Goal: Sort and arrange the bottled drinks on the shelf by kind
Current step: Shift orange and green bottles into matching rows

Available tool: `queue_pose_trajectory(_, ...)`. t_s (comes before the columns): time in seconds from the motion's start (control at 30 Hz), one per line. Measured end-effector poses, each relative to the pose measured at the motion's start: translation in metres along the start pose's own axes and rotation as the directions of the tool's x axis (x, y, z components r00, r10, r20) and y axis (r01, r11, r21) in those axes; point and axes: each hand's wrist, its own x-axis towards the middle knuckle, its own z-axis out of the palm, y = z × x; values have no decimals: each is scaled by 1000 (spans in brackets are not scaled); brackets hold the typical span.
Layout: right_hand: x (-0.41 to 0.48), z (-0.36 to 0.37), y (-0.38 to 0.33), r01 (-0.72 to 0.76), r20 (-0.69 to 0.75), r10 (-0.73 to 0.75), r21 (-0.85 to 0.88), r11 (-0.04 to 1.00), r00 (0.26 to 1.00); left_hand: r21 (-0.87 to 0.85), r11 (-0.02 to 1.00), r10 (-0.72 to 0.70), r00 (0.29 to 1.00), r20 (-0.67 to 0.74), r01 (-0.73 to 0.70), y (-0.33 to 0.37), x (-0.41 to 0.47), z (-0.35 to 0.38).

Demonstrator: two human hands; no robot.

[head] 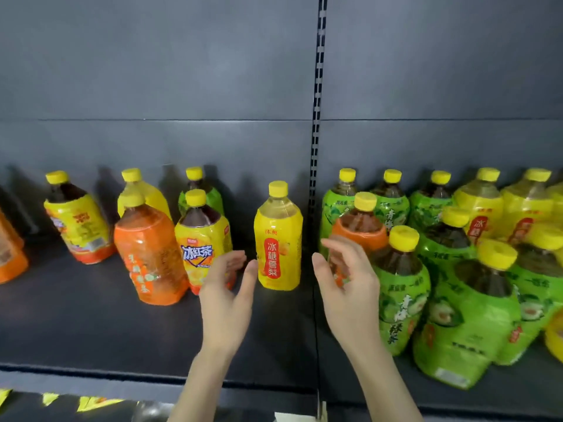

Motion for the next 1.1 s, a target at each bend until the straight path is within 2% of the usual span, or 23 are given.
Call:
queue_pose_trajectory(0.17,0,32,-1,-63,-219,30,-149,987,975,-52,999,19,983,182,-10,-25,36,2)
queue_pose_trajectory(0.37,21,51,2,-190,-293,124,-209,959,948,-90,993,-30,920,391,71,-33,78,31)
queue_pose_trajectory(0.47,32,58,5,-227,-348,117,-294,928,930,-99,984,-85,884,460,146,-40,91,41)
queue_pose_trajectory(0.6,40,59,9,-268,-414,83,-412,871,906,-96,990,-54,906,420,103,-48,92,38)
queue_pose_trajectory(0.8,54,59,12,-283,-398,75,-497,820,914,-88,994,-37,947,318,69,-49,90,36)
queue_pose_trajectory(0.87,56,61,16,-282,-399,90,-456,844,913,-92,994,-34,951,308,65,-49,89,36)
queue_pose_trajectory(1.0,55,58,26,-299,-328,214,-238,924,920,-110,990,-46,948,314,84,-48,87,37)
queue_pose_trajectory(1.1,51,51,30,-313,-294,251,-187,931,922,-114,989,-49,948,314,89,-47,86,37)
